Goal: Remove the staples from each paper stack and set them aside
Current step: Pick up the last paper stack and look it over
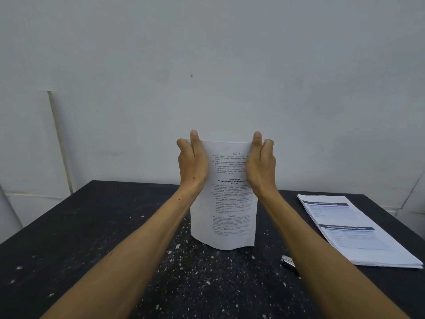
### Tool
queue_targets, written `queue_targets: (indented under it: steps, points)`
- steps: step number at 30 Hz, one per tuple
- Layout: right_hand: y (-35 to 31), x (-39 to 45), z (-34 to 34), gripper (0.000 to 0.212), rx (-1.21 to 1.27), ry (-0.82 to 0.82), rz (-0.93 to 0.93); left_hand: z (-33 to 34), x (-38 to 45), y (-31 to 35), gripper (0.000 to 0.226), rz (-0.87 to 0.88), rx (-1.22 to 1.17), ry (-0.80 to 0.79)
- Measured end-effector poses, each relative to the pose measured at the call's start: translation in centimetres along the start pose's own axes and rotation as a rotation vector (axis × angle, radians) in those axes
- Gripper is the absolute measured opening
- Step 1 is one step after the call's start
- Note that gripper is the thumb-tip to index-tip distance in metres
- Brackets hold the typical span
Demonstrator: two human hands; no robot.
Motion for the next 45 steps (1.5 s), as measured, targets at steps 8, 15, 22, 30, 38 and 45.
queue_targets:
  steps: [8, 15, 22, 30, 38, 45]
  points:
    - [2.6, -3.1, 0.1, 0.055, 0.014, 0.112, 0.031, -0.3, -2.8, -3.8, 0.082, 0.156, 0.062, -0.065]
    - [3.7, -4.0, 0.7, 0.058, 0.018, 0.220, 0.053, -0.5, -3.8, -5.4, 0.080, 0.184, 0.040, -0.019]
    - [3.4, -3.0, -0.8, 0.042, -0.029, 0.077, -0.141, -1.9, -2.4, -4.0, 0.062, 0.201, 0.078, -0.081]
    - [-1.6, 2.1, -4.3, 0.039, -0.342, -0.284, -0.468, -4.3, 1.6, 3.2, 0.032, 0.536, 0.544, -0.351]
    - [-3.0, 3.2, -4.4, 0.027, -0.482, -0.479, -0.478, -5.6, 2.6, 3.8, 0.017, 0.339, 0.342, -0.533]
    - [-3.1, 3.5, -5.3, 0.016, -0.452, -0.429, -0.500, -5.9, 3.1, 3.8, 0.013, 0.379, 0.338, -0.467]
Point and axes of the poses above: each hand's wrist, its own x-axis towards the middle knuckle, its own z-axis out of the palm, y = z × x, the point moved 4 cm from there along x, towards the middle knuckle, and after that the axes turned 5 degrees about -z, right-handed, at the moved point
